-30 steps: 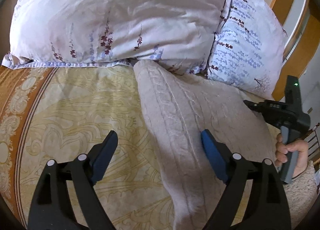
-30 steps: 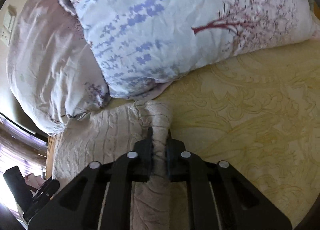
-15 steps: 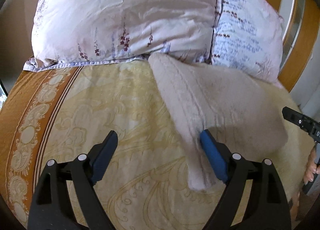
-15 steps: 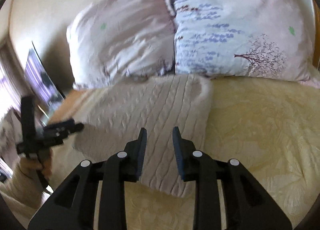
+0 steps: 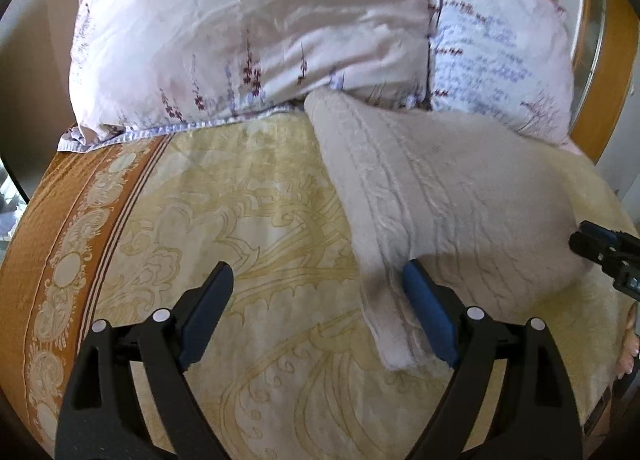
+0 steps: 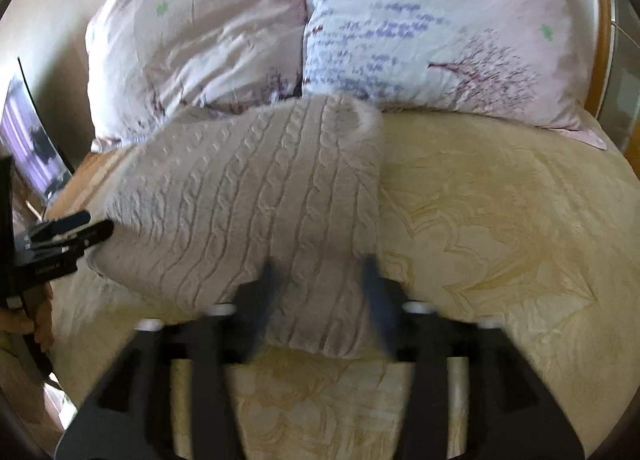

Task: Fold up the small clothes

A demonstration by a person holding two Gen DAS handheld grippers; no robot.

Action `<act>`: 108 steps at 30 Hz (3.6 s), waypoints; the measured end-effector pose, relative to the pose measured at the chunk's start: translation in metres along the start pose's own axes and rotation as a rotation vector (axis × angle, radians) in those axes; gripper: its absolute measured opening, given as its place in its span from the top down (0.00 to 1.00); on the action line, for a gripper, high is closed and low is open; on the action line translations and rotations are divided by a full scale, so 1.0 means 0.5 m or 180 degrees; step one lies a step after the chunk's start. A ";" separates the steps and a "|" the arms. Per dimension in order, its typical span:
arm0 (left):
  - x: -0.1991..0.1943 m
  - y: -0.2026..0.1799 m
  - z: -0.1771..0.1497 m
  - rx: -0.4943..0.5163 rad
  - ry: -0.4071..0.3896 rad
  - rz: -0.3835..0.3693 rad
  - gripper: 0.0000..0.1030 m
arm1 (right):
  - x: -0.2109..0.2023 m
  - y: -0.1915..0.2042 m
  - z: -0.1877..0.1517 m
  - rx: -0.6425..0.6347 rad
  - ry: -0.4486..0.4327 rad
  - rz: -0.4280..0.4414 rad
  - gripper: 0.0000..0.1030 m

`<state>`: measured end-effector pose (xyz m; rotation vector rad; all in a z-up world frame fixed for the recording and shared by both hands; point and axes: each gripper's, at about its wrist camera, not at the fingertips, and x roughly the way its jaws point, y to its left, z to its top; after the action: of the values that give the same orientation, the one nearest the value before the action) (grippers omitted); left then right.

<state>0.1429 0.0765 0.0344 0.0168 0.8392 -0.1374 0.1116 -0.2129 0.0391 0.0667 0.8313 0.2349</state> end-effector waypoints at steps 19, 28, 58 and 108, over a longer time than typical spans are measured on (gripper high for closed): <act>-0.042 -0.063 -0.072 -0.0124 0.0076 -0.0216 0.02 | -0.043 0.006 -0.048 0.0134 -0.0101 -0.0130 0.14; -0.029 -0.086 -0.094 -0.0058 0.0205 -0.0111 0.02 | -0.022 0.033 -0.071 0.0082 0.0052 -0.0185 0.14; -0.011 -0.113 -0.105 0.0120 0.0343 0.0112 0.02 | 0.005 0.080 -0.091 -0.0097 0.0295 -0.0522 0.01; -0.011 -0.113 -0.106 0.0105 0.0338 0.0122 0.02 | 0.005 0.078 -0.091 -0.0100 0.0292 -0.0519 0.01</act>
<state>0.0927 0.0246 0.0055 0.0716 0.9421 -0.1149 0.0726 -0.1757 0.0126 -0.0416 0.9192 0.0980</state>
